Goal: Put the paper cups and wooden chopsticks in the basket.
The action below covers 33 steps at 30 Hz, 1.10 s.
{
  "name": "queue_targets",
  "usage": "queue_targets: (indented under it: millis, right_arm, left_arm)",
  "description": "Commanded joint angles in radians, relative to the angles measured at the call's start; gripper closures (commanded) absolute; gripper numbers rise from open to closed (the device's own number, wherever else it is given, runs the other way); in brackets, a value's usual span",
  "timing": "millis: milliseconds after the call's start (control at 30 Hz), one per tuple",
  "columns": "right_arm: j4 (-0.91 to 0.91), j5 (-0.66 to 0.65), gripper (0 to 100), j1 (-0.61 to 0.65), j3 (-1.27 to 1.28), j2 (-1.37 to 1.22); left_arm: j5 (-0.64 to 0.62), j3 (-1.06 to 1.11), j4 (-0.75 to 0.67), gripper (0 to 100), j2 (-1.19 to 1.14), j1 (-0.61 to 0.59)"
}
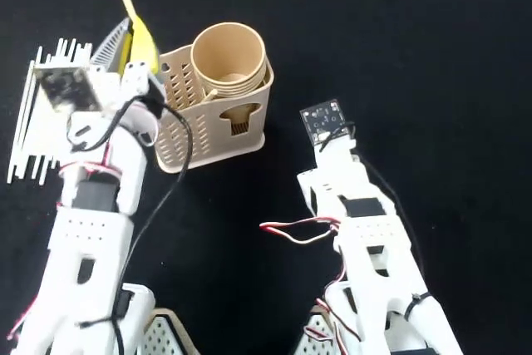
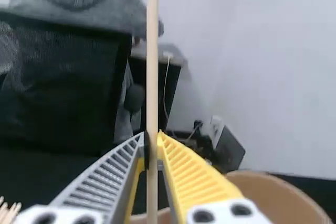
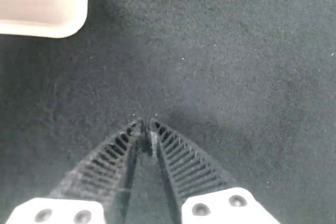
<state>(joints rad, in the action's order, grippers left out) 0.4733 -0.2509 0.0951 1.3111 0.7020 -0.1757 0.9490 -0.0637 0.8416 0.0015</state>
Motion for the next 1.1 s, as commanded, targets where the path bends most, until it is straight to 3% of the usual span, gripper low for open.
queue_targets:
  millis: [0, 100, 267, 367, 633, 833, 933, 1067]
  right_arm:
    - [-0.018, -0.003, 98.4, 0.015, -0.010, 0.030]
    - [-0.018, -0.003, 98.4, 0.015, -0.010, 0.030]
    - [-0.018, -0.003, 98.4, 0.015, -0.010, 0.030]
    - [-0.018, -0.003, 98.4, 0.015, -0.010, 0.030]
    - [-0.018, -0.003, 98.4, 0.015, -0.010, 0.030]
    - [-0.018, -0.003, 98.4, 0.015, -0.010, 0.030]
    - [-0.018, -0.003, 98.4, 0.015, -0.010, 0.030]
    - [-0.018, -0.003, 98.4, 0.015, -0.010, 0.030]
  left_arm:
    - [-0.002, 0.001, -0.025, 97, -0.097, 0.015]
    - [-0.003, -0.008, 0.038, 90, -0.100, 0.015]
    - [-0.091, -0.236, 0.450, 83, -0.110, -0.018]
    - [-0.094, -0.361, 0.603, 83, -0.101, -0.054]
    - [-0.094, -0.585, 0.799, 83, -0.110, -0.153]
    - [-0.095, -0.674, 0.913, 83, -0.117, -0.392]
    - [-0.021, -0.730, 1.046, 83, -0.187, -0.466]
    - [0.133, -0.835, 1.162, 83, -0.425, -0.473]
